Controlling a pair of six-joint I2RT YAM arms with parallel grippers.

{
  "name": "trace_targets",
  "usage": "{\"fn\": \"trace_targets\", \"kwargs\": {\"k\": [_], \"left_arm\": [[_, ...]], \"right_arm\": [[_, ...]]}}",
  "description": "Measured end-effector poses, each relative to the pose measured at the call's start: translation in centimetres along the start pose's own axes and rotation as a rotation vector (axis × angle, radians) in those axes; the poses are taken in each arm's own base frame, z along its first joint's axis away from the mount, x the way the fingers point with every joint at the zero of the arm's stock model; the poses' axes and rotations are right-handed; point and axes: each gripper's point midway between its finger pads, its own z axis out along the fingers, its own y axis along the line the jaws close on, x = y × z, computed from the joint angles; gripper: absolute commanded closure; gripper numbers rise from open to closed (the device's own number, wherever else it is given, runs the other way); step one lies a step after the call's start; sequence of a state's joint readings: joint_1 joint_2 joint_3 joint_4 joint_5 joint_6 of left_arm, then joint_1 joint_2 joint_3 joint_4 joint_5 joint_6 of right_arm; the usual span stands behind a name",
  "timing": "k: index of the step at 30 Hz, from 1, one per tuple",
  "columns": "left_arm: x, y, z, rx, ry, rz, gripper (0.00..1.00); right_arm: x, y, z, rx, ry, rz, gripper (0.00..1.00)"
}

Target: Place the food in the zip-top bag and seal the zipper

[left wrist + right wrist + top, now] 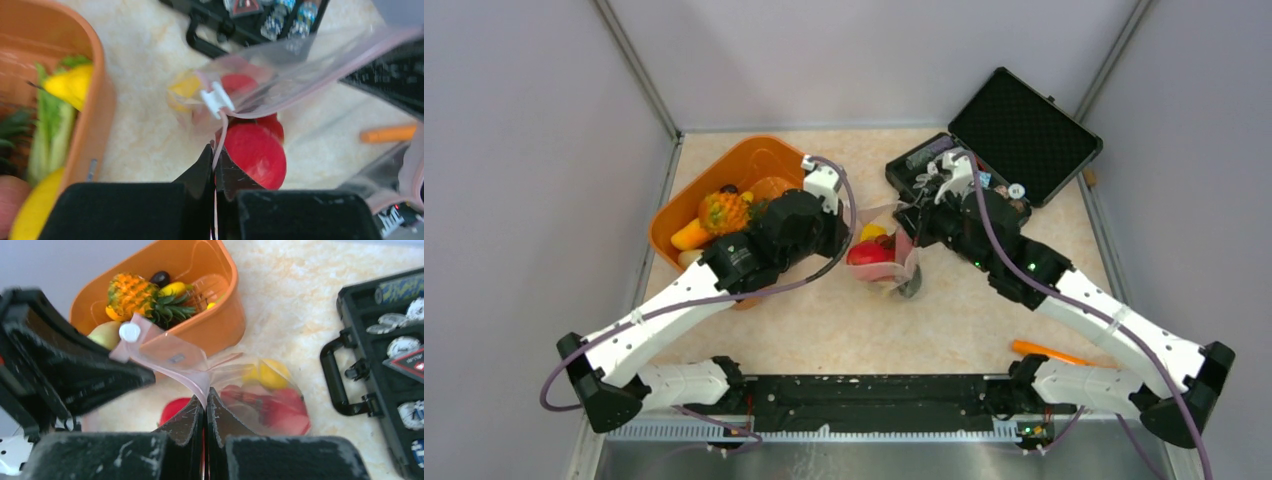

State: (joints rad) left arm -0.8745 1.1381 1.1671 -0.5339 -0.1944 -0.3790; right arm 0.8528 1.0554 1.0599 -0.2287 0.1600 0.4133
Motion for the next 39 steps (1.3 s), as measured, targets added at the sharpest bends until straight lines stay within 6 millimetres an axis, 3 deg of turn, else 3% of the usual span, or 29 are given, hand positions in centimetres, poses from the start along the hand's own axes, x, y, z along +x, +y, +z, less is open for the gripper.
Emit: {"fn": "trace_targets", "kwargs": {"k": [6, 9, 11, 19, 22, 25, 28, 31, 35, 39], "left_arm": [[-8.4, -0.1, -2.2, -0.063, -0.191, 0.08, 1.0], [-11.2, -0.3, -2.4, -0.084, -0.241, 0.115, 1.0], [-12.3, -0.6, -1.8, -0.083, -0.247, 0.14, 1.0], [-9.6, -3.0, 2.7, 0.057, -0.115, 0.195, 1.0], [-8.6, -2.3, 3.8, 0.037, -0.081, 0.167, 1.0], [-7.3, -0.1, 4.9, 0.011, -0.056, 0.11, 1.0], [-6.0, 1.3, 5.7, 0.047, 0.028, 0.072, 1.0], [-6.0, 1.4, 6.7, 0.07, 0.077, 0.048, 1.0], [-5.4, 1.2, 6.8, 0.099, 0.058, 0.031, 1.0], [-4.8, 1.3, 5.5, 0.106, 0.05, 0.001, 1.0]], "right_arm": [[-2.7, 1.7, -2.9, -0.081, -0.005, -0.112, 1.0], [-4.0, 2.2, -4.0, -0.1, -0.004, -0.163, 1.0], [-3.7, 1.8, -4.6, -0.092, 0.014, -0.186, 1.0], [0.2, 2.9, -6.3, -0.239, 0.102, -0.207, 1.0], [-0.1, 1.3, -5.3, -0.129, 0.085, -0.167, 1.0], [0.2, 0.0, -4.2, -0.042, 0.09, -0.151, 1.0], [1.9, -0.8, -2.3, 0.002, 0.151, -0.153, 1.0], [3.3, -1.6, -0.8, 0.05, 0.195, -0.143, 1.0], [2.6, -1.7, -0.5, 0.066, 0.156, -0.118, 1.0], [1.1, -1.6, -0.9, 0.071, 0.091, -0.097, 1.0]]}}
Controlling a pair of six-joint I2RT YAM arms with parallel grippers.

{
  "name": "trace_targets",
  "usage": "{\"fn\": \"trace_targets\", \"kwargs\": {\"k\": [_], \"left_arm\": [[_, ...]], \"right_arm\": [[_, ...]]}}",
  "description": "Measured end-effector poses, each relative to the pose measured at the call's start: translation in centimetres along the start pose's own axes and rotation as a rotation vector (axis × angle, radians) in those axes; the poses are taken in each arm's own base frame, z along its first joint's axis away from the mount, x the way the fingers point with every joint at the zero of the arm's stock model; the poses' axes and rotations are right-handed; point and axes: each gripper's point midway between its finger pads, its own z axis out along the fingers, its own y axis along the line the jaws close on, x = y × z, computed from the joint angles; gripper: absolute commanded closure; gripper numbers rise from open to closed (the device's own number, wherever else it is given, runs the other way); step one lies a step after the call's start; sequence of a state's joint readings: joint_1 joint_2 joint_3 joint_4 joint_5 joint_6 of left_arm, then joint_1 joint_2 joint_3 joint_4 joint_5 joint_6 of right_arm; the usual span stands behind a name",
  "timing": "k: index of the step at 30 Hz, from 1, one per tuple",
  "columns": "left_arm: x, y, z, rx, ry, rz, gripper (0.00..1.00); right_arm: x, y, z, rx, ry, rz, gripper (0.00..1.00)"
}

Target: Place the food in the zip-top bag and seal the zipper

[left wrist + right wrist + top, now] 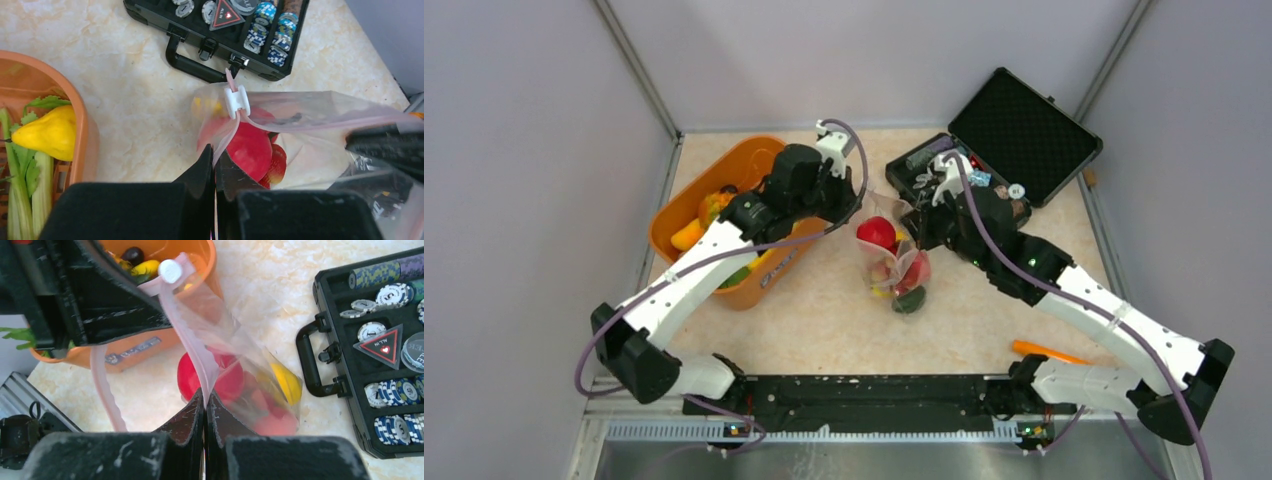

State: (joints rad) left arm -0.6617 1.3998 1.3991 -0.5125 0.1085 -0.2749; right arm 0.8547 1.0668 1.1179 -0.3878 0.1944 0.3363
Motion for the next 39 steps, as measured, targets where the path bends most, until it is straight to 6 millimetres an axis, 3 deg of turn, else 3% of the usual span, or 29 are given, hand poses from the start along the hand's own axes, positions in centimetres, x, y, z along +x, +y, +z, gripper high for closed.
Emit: {"fn": "trace_targets", "kwargs": {"k": [4, 9, 12, 14, 18, 21, 26, 29, 31, 36, 39], "left_arm": [[-0.6, -0.9, -2.6, 0.064, -0.068, -0.001, 1.0], [-3.2, -3.8, -5.4, 0.18, -0.156, 0.018, 1.0], [-3.6, -3.6, -5.8, 0.158, -0.179, 0.02, 1.0], [-3.4, -3.2, -4.9, 0.142, -0.163, 0.012, 1.0], [-1.2, -1.9, -1.1, 0.107, -0.068, -0.027, 1.0], [0.7, -1.1, 0.8, 0.081, 0.01, -0.046, 1.0], [0.3, 0.3, 0.1, 0.002, -0.031, -0.037, 1.0], [0.9, 2.3, -0.4, -0.089, -0.048, -0.048, 1.0], [2.5, 4.0, -0.2, -0.151, -0.03, -0.062, 1.0], [9.4, 7.9, 0.8, -0.281, 0.104, -0.113, 1.0], [10.6, 8.5, 0.7, -0.307, 0.132, -0.126, 1.0]], "right_arm": [[-0.8, 0.2, -0.4, -0.02, -0.053, 0.012, 1.0], [-2.1, 0.9, -0.7, -0.057, -0.124, 0.035, 1.0], [-2.1, 0.5, -1.9, -0.068, -0.182, 0.056, 1.0], [-2.3, 0.0, -2.0, -0.042, -0.187, 0.068, 1.0], [-2.1, -0.4, -1.0, 0.009, -0.144, 0.069, 1.0], [-1.3, 0.6, -1.1, -0.058, -0.114, 0.048, 1.0], [-0.5, 5.6, -1.9, -0.348, -0.06, -0.007, 1.0], [0.9, 6.0, 0.1, -0.352, 0.001, 0.002, 1.0], [2.6, 5.3, 1.9, -0.306, 0.054, 0.012, 1.0], [6.3, 4.5, 4.8, -0.251, 0.175, 0.024, 1.0], [6.9, 4.8, 5.1, -0.266, 0.198, 0.034, 1.0]]}}
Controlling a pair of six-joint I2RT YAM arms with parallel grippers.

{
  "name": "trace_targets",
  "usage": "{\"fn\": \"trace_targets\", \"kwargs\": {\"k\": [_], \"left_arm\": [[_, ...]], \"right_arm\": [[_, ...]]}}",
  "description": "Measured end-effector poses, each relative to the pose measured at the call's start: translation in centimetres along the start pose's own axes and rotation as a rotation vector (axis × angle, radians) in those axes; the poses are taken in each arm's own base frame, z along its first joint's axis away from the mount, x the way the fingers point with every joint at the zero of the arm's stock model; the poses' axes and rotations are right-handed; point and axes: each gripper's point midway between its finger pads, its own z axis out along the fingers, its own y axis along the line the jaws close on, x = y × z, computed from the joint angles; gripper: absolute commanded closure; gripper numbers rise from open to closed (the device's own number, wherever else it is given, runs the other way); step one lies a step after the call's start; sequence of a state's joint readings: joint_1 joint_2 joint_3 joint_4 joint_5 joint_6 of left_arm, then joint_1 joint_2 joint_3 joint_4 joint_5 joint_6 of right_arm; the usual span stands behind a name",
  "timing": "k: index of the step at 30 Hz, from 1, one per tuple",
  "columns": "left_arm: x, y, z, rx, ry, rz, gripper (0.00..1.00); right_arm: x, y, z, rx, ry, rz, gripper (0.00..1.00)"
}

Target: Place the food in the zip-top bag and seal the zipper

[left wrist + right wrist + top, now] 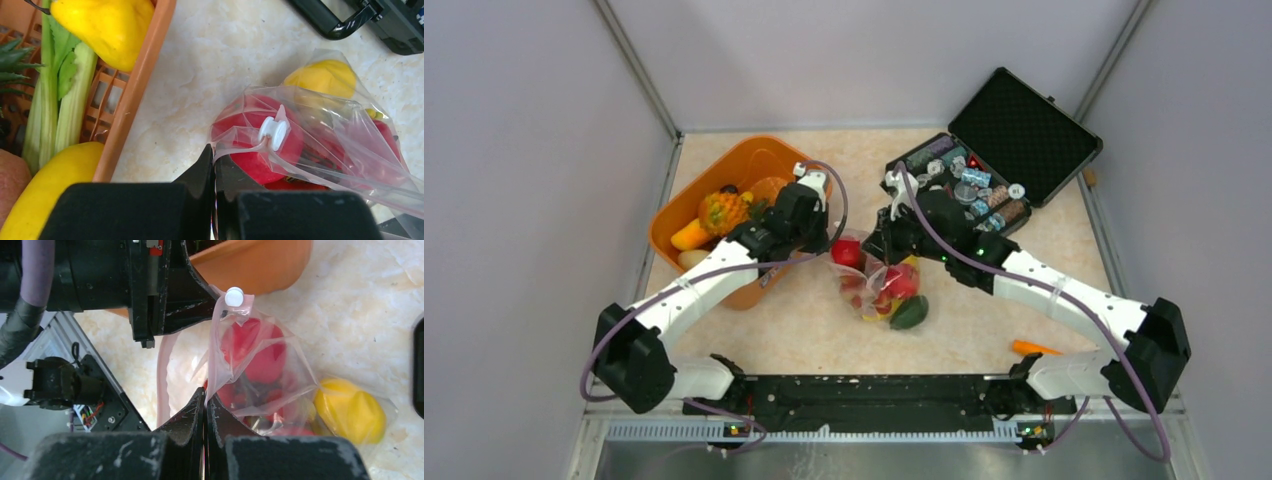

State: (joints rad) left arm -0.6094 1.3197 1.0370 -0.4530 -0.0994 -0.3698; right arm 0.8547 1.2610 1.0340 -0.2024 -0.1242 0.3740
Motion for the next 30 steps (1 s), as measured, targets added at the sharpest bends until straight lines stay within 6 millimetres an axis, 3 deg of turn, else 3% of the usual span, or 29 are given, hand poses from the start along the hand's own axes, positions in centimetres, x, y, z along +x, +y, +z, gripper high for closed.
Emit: {"fn": "trace_targets", "kwargs": {"k": [10, 13, 18, 23, 27, 30], "left_arm": [[-4.6, 0.3, -3.9, 0.001, -0.174, -0.019, 1.0], [-5.6, 1.1, -4.2, -0.007, -0.208, -0.032, 1.0], [-5.5, 2.1, -3.0, -0.008, -0.179, -0.05, 1.0], [-5.5, 1.8, -3.0, 0.026, -0.164, -0.048, 1.0], [-6.1, 0.4, -4.2, 0.104, -0.175, -0.037, 1.0], [-6.9, -1.4, -6.2, 0.211, -0.207, -0.011, 1.0]], "right_arm": [[-3.4, 3.5, -1.8, -0.158, -0.12, -0.011, 1.0], [-4.3, 4.0, -1.8, -0.173, -0.153, 0.02, 1.0], [-4.3, 3.2, -1.0, -0.133, -0.163, 0.073, 1.0], [-4.7, 2.8, -1.1, -0.103, -0.181, 0.085, 1.0], [-5.8, 2.5, -2.6, -0.072, -0.233, 0.081, 1.0], [-6.9, 1.8, -4.6, -0.02, -0.293, 0.071, 1.0]]}}
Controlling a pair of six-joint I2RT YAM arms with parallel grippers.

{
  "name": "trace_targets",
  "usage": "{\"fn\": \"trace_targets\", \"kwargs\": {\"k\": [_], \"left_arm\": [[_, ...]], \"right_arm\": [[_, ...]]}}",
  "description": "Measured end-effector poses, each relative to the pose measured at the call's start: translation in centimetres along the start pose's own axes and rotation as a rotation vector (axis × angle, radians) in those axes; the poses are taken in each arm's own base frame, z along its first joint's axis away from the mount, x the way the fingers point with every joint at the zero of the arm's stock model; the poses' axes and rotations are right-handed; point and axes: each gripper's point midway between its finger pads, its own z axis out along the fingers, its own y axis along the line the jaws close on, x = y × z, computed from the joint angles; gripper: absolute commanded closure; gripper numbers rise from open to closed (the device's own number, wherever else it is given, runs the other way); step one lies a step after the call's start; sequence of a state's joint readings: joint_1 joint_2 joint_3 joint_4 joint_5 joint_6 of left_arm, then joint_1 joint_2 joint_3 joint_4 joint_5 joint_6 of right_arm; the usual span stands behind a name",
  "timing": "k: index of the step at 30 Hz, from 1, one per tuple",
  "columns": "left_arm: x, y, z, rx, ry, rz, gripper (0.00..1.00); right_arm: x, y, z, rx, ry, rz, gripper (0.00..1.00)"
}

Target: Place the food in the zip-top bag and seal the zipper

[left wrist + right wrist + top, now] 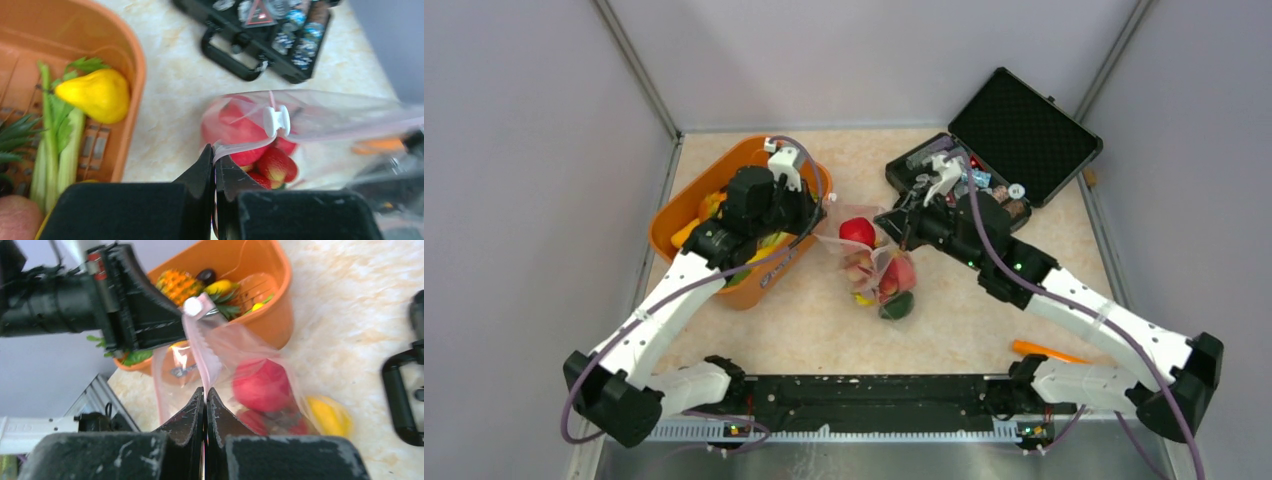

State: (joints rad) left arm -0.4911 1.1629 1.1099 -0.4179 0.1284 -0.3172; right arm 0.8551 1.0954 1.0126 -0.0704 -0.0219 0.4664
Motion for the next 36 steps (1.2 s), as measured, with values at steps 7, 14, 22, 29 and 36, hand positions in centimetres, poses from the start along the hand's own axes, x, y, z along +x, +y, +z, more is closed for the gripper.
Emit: {"fn": "trace_targets", "kwargs": {"k": [7, 14, 22, 29, 36], "left_arm": [[-2.1, -4.6, -3.3, 0.228, -0.061, 0.035, 1.0], [-1.4, -5.9, -3.4, 0.304, -0.024, 0.033, 1.0], [-0.8, -8.3, -4.0, 0.396, 0.003, 0.022, 1.0], [-0.2, -12.5, -4.4, 0.459, -0.018, -0.008, 1.0], [-0.8, -15.4, -4.2, 0.492, -0.044, -0.026, 1.0]], "right_arm": [[-2.9, -1.4, -3.0, 0.108, -0.113, -0.017, 1.0], [-3.3, -2.1, -3.3, 0.149, -0.131, -0.016, 1.0], [-3.4, -4.9, -3.6, 0.292, -0.137, -0.072, 1.0], [-3.9, -6.6, -4.0, 0.392, -0.119, -0.165, 1.0], [-4.9, -8.3, -5.2, 0.514, -0.15, -0.168, 1.0]]}}
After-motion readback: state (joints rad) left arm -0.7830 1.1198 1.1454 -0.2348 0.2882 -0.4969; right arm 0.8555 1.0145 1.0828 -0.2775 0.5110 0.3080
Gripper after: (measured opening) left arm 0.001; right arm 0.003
